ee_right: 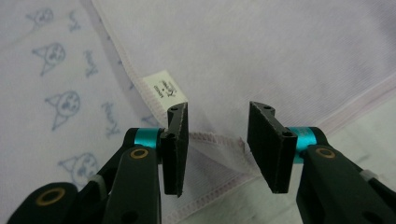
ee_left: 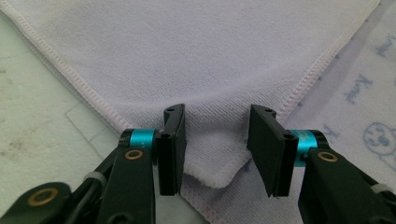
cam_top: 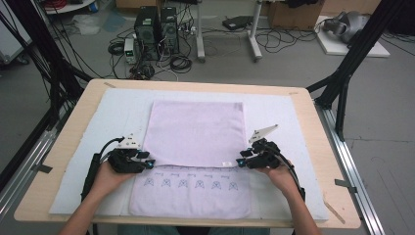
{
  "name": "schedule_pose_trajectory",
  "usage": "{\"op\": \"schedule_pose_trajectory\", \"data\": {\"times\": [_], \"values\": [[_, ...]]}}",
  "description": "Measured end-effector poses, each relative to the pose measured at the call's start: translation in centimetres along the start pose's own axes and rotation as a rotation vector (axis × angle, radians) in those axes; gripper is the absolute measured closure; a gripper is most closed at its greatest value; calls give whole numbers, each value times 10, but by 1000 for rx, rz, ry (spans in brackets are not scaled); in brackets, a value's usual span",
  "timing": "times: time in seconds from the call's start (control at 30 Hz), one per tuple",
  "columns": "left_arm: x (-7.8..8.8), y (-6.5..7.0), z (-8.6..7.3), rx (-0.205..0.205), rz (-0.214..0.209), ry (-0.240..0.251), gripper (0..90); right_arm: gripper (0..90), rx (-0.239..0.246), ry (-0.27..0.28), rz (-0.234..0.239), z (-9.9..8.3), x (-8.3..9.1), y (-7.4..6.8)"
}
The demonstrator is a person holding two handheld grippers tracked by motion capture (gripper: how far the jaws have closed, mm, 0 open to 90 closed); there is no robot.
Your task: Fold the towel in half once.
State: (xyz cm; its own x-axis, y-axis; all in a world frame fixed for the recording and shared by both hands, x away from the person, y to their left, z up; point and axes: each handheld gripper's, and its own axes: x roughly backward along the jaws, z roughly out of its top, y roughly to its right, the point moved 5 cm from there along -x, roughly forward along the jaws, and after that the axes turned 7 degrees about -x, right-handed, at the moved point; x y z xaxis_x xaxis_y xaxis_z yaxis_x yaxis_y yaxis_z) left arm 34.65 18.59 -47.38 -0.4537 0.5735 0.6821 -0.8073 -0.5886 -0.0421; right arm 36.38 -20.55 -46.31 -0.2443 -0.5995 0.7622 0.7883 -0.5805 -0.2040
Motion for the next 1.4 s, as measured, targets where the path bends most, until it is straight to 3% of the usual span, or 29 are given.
{"op": "schedule_pose_trajectory", "data": {"times": [0.1,0.33,0.43,0.63,0.83,1.0,1.23,1.4], "values": [[-1,1,0,-20,17,-7,601,584,13,-12,-10,-7,-4,-3],[0,4,2,-58,43,-11,800,764,37,1,-39,-8,-2,-3],[1,2,2,-57,47,-15,865,827,41,3,-28,-8,0,-3],[10,0,6,-31,54,34,880,862,33,46,11,-4,8,-4],[25,-2,16,-13,56,94,880,864,40,91,9,4,22,-5],[36,-2,22,-14,59,111,879,863,51,115,12,9,33,-11],[50,7,20,-23,51,126,879,864,76,133,29,6,47,-21],[65,23,16,-58,46,134,879,864,101,148,39,0,57,-35]]}}
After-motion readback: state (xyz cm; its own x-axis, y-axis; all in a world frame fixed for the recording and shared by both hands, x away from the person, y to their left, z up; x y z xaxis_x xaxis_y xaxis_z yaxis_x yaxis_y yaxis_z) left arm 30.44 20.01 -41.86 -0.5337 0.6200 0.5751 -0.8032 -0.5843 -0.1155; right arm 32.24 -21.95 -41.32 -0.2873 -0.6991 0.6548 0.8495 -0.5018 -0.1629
